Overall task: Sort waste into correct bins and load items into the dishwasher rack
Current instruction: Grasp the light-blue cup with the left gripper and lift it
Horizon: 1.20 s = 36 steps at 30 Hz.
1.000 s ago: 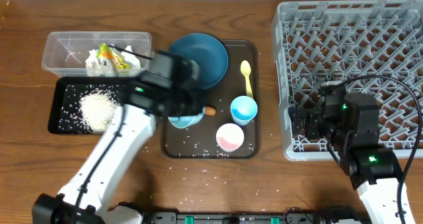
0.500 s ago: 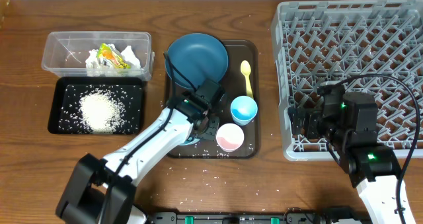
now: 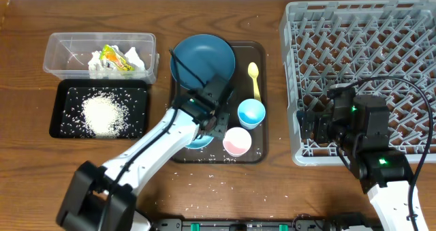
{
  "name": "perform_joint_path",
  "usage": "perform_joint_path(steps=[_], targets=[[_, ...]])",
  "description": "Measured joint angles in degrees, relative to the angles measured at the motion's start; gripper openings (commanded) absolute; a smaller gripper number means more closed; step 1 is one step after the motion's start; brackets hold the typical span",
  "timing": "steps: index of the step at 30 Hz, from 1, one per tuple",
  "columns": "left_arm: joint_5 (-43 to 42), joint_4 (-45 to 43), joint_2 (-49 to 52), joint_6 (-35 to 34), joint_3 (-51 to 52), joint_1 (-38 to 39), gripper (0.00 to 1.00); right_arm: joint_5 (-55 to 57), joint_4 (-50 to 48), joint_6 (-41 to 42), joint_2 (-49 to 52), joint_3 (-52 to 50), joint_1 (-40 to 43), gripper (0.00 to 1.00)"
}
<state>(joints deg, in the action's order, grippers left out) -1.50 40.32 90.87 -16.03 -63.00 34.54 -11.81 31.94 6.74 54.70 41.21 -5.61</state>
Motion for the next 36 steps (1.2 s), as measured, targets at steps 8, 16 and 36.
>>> perform_joint_path(steps=[8,16,36], targets=[[-2.93,-8.83,-1.33,3.89,-1.75,0.02,0.64,0.0,-0.04,0.0,0.0,0.0,0.0,0.99],[-6.51,-14.1,4.87,5.62,-1.77,0.02,0.65,0.0,0.13,0.0,0.0,0.0,0.0,0.99],[-11.56,-19.74,8.31,7.06,-1.77,0.0,0.06,-0.02,0.37,0.0,0.02,0.0,0.0,0.99]])
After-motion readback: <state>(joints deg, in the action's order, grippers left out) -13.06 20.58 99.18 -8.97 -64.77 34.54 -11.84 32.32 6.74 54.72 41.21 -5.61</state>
